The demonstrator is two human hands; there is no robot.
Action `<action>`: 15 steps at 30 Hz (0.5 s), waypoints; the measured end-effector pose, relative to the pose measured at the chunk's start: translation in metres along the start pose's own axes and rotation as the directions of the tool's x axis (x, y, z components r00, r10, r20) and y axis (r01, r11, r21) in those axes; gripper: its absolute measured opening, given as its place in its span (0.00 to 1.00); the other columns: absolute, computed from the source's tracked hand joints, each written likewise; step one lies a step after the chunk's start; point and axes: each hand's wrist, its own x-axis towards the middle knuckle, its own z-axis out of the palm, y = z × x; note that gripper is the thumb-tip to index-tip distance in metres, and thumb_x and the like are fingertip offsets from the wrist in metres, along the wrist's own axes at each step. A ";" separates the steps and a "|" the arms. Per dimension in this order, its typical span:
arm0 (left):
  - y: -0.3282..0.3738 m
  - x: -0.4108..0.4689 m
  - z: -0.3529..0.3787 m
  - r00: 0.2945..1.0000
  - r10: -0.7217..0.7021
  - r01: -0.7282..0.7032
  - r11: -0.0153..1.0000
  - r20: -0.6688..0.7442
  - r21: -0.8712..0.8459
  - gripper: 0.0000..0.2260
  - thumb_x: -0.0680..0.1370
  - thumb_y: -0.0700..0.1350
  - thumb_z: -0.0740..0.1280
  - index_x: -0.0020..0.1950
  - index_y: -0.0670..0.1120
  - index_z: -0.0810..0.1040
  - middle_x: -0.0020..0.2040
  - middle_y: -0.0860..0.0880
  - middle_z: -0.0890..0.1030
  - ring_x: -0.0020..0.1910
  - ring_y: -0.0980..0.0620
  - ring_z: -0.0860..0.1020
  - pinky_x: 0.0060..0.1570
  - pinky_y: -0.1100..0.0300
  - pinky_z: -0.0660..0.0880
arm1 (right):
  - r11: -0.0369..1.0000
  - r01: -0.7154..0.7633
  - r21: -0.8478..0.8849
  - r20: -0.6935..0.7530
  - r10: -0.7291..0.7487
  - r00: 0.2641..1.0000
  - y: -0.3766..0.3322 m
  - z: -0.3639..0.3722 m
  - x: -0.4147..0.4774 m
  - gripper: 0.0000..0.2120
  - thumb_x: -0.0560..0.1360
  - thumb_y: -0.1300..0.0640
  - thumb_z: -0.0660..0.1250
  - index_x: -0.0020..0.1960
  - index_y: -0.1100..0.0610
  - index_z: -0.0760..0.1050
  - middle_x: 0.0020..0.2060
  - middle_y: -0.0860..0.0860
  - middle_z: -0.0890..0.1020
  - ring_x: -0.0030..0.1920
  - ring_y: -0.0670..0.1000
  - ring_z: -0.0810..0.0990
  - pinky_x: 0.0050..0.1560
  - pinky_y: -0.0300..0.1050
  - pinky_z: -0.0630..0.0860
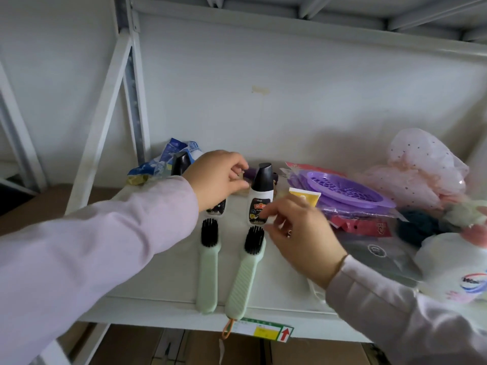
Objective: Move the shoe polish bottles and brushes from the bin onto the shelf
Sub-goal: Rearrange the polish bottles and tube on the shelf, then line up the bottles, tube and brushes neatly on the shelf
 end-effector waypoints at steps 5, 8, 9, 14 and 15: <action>-0.011 -0.050 0.005 0.994 -0.002 -0.008 0.995 0.106 0.102 0.10 0.72 0.47 0.72 0.51 0.47 0.79 0.46 0.53 0.76 0.44 0.53 0.79 0.52 0.56 0.77 | 0.965 -0.232 -0.119 0.271 0.257 0.928 -0.005 0.038 -0.022 0.11 0.69 0.47 0.70 0.48 0.50 0.73 0.37 0.44 0.71 0.37 0.46 0.70 0.42 0.38 0.65; -0.020 -0.077 0.014 0.987 -0.050 0.021 0.982 0.155 0.187 0.09 0.71 0.51 0.71 0.48 0.49 0.80 0.45 0.55 0.74 0.43 0.54 0.77 0.50 0.57 0.76 | 0.926 -0.342 -0.163 0.325 0.377 0.867 -0.016 0.049 -0.027 0.16 0.69 0.42 0.68 0.47 0.50 0.66 0.44 0.49 0.75 0.42 0.51 0.71 0.42 0.41 0.65; -0.020 -0.086 0.018 0.983 -0.085 0.046 0.972 0.162 0.232 0.10 0.71 0.54 0.70 0.49 0.51 0.80 0.46 0.55 0.74 0.44 0.54 0.77 0.48 0.59 0.74 | 0.918 -0.361 -0.163 0.309 0.396 0.865 -0.020 0.051 -0.027 0.18 0.68 0.41 0.68 0.47 0.52 0.67 0.46 0.51 0.77 0.43 0.52 0.72 0.43 0.41 0.66; -0.018 -0.112 0.037 0.959 -0.273 0.226 0.904 0.082 0.363 0.20 0.68 0.65 0.66 0.54 0.55 0.76 0.56 0.54 0.74 0.51 0.51 0.77 0.43 0.59 0.71 | 0.888 -0.377 -0.263 0.279 0.444 0.852 -0.032 0.059 -0.025 0.25 0.70 0.42 0.68 0.56 0.59 0.68 0.55 0.55 0.77 0.56 0.55 0.75 0.54 0.43 0.71; -0.018 -0.115 0.040 0.952 -0.296 0.253 0.901 0.073 0.351 0.21 0.68 0.65 0.66 0.54 0.55 0.75 0.57 0.53 0.74 0.52 0.50 0.77 0.44 0.59 0.72 | 0.883 -0.379 -0.277 0.280 0.451 0.847 -0.032 0.059 -0.025 0.25 0.70 0.43 0.67 0.57 0.60 0.68 0.55 0.55 0.76 0.57 0.55 0.75 0.55 0.43 0.72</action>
